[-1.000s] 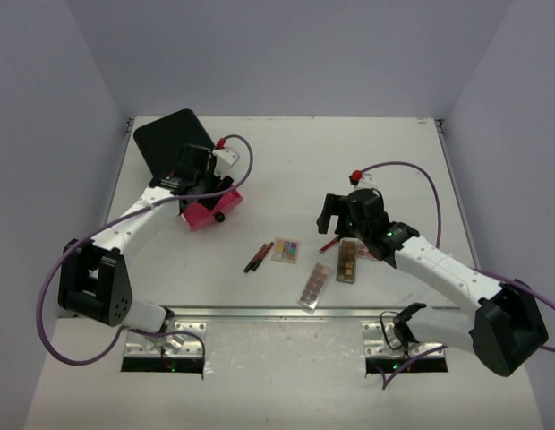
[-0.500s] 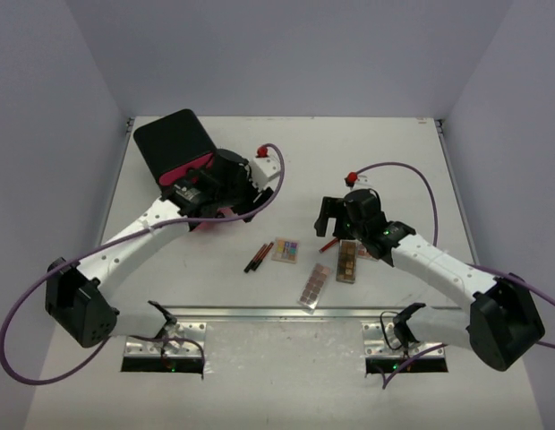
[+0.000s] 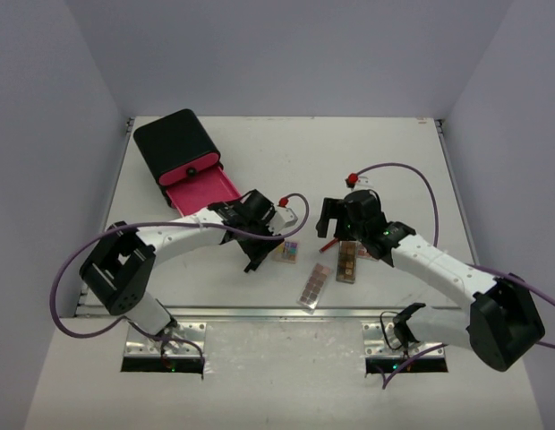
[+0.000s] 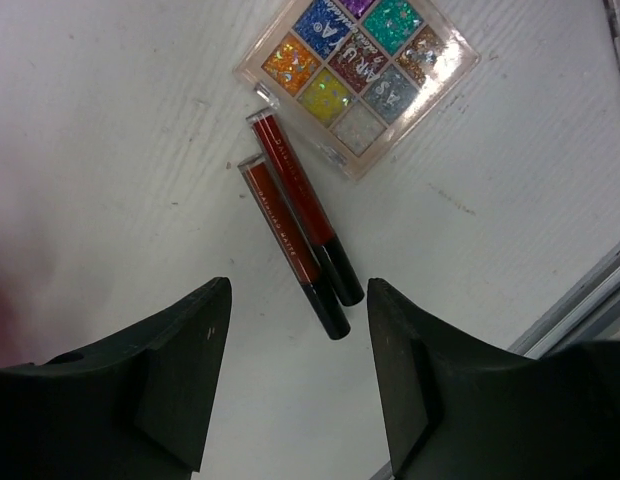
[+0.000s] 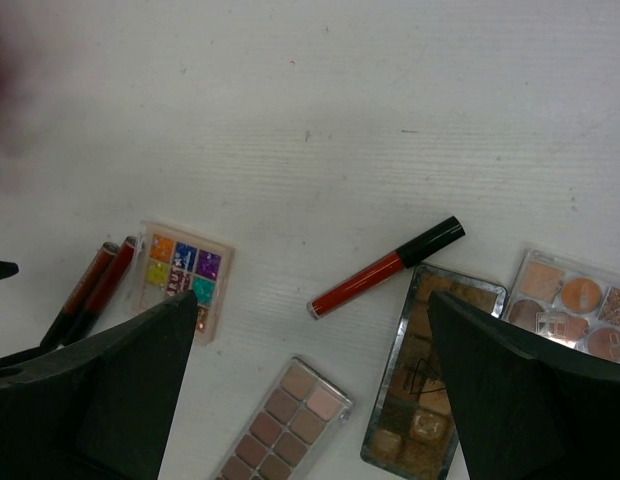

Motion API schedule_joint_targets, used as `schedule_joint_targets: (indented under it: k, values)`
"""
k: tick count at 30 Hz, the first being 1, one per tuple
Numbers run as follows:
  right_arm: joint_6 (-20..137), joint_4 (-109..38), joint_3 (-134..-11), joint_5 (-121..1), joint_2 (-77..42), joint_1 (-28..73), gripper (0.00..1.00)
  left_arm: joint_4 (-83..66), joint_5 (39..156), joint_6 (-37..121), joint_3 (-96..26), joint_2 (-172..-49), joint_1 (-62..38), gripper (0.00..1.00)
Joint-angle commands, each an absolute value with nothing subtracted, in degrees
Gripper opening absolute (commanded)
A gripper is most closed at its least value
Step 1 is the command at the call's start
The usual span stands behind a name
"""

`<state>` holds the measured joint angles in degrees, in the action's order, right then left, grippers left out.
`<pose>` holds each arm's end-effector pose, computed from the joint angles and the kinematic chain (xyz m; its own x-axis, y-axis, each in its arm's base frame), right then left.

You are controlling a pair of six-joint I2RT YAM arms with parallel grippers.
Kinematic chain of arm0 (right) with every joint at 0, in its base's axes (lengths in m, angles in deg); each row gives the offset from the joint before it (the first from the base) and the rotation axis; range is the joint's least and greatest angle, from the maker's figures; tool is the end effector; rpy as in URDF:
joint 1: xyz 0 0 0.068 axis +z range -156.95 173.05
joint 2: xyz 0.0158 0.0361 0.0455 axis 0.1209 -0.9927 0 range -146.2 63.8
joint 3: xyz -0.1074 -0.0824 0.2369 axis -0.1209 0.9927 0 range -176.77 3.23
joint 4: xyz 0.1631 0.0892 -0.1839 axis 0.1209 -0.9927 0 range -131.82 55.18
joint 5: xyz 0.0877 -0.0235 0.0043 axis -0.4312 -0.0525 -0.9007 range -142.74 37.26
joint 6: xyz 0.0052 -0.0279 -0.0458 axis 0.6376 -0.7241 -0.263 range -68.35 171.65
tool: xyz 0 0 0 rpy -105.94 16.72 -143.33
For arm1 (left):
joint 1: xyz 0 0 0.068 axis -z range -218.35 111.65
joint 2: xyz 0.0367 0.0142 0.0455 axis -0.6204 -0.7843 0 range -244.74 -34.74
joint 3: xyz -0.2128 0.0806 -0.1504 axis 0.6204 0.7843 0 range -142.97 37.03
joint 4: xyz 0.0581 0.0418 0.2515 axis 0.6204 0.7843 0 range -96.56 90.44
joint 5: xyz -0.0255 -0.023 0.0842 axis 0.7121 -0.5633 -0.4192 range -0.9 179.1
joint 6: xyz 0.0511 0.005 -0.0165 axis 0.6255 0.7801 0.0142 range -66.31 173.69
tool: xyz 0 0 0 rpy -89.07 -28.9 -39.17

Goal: Organize the makeup

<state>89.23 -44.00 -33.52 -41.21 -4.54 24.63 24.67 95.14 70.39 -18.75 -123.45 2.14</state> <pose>0.2126 0.1223 0.2106 -0.6751 0.2864 -0.6799 0.0348 0.9329 0.3585 0.2259 -0.1976 0.1960 -0.4600 0.7685 -0.4448 0.8485 0.5280 0.0346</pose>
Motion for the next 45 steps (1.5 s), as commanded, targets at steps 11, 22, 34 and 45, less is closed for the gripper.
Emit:
schedule_joint_targets:
  k: [11, 22, 34, 45]
  values:
    - [88.8, -44.8, -32.4, -37.4, -1.2, 24.4, 0.98, 15.4, 91.0, 69.9, -15.2, -128.4, 2.2, 0.44]
    - [88.7, -45.0, -31.8, -36.9, -0.5, 24.4, 0.98, 13.7, 89.6, 70.3, -14.9, -130.2, 1.2, 0.41]
    - [88.5, -45.5, -31.8, -35.0, 1.0, 24.4, 0.98, 16.4, 88.2, 70.3, -12.7, -134.8, 1.1, 0.27]
    - [88.6, -46.0, -32.0, -34.9, 1.6, 24.4, 0.98, 19.8, 90.2, 70.4, -18.7, -130.0, -2.2, 0.0]
